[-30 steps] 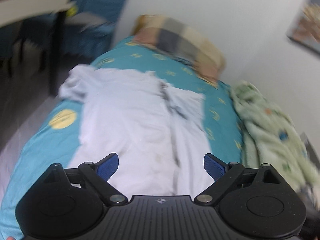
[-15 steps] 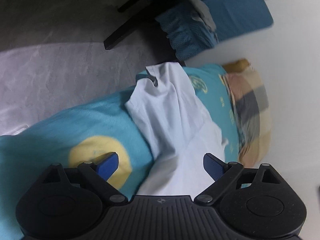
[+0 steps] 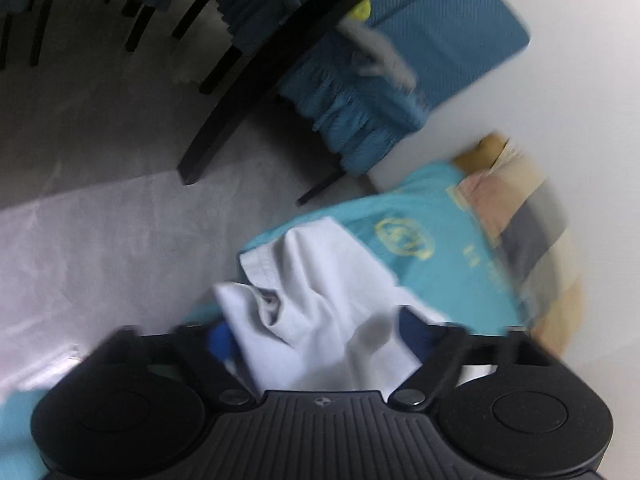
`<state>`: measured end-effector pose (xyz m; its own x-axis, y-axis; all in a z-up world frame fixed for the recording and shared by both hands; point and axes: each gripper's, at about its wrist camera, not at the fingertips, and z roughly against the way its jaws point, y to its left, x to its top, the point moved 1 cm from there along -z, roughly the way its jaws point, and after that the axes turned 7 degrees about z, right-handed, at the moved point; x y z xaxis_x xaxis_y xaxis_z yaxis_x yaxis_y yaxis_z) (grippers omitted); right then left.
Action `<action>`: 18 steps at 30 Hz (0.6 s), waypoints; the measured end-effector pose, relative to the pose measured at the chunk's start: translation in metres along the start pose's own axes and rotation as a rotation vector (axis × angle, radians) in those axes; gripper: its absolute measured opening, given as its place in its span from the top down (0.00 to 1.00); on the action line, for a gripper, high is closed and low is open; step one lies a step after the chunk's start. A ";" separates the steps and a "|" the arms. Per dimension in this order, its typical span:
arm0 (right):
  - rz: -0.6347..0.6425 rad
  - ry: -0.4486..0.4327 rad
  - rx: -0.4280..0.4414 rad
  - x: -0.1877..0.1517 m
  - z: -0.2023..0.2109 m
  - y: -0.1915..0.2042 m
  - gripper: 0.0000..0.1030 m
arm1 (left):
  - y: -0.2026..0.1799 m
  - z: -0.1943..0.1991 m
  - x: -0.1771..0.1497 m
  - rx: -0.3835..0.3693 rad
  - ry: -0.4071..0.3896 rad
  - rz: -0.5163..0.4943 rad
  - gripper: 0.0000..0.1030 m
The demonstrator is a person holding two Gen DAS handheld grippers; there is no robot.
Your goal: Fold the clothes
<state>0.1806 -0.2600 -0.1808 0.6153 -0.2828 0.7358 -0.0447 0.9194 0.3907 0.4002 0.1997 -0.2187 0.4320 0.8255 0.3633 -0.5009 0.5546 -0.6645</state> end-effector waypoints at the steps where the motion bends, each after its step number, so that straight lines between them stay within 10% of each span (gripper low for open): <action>1: -0.008 -0.003 -0.001 0.001 0.000 -0.001 0.28 | -0.005 -0.003 0.001 0.031 -0.007 -0.037 0.53; 4: -0.016 -0.012 -0.005 0.004 -0.001 -0.003 0.28 | -0.026 -0.006 0.001 0.028 -0.001 -0.161 0.87; 18: -0.044 -0.147 -0.128 0.017 0.034 -0.014 0.28 | -0.213 0.070 -0.139 -0.212 -0.101 -0.785 0.90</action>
<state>0.1645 -0.2874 -0.1549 0.4924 -0.3515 0.7962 0.0854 0.9299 0.3577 0.3947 -0.0257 -0.0819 0.5229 0.2159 0.8246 0.0759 0.9518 -0.2973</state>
